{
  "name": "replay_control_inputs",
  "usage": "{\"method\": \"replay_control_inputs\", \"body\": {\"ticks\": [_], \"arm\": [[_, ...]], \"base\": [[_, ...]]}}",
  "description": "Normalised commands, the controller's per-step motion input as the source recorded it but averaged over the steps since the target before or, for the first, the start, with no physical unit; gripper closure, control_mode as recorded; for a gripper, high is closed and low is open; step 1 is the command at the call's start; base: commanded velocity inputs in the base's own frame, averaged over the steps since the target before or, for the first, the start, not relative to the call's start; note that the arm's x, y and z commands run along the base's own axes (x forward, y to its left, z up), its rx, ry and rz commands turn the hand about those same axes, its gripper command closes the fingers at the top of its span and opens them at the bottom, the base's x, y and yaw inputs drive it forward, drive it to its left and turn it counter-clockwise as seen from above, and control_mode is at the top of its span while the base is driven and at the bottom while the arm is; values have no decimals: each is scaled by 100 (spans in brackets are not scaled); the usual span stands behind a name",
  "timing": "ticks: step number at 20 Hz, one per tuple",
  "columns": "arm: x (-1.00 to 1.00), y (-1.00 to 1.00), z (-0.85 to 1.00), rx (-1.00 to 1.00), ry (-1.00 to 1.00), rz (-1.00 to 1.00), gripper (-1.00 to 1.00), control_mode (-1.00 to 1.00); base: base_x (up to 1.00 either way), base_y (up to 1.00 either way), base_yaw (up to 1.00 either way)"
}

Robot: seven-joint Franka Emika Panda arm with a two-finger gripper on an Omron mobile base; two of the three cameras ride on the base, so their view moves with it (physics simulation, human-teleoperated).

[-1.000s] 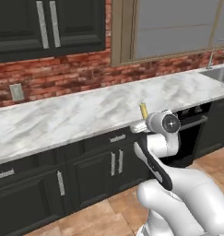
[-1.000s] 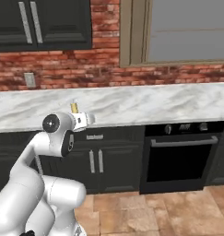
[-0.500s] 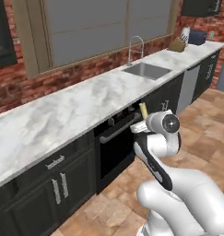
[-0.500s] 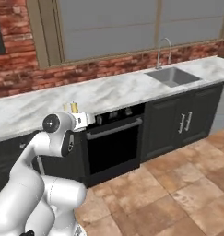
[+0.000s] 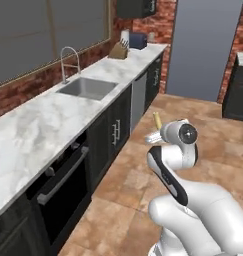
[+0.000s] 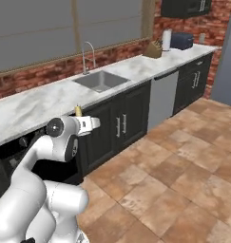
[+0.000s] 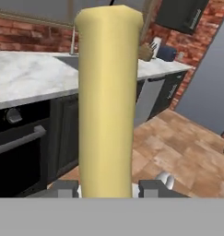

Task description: Pick the candle and candle from the dining table and place them in the open cabinet. Close the cabinet after placing the objects.

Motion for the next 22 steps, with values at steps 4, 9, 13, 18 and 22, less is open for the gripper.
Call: {"method": "replay_control_inputs", "body": {"ticks": [4,9,13,18,22], "arm": [[0,0,0,0,0,0,100,100],[0,0,0,0,0,0,100,100],[0,0,0,0,0,0,100,100],[0,0,0,0,0,0,100,100],[0,0,0,0,0,0,100,100]], "base": [[96,-49,-50],[98,-52,-49],[100,-46,-47],[100,-38,-46],[100,-43,-44]]}}
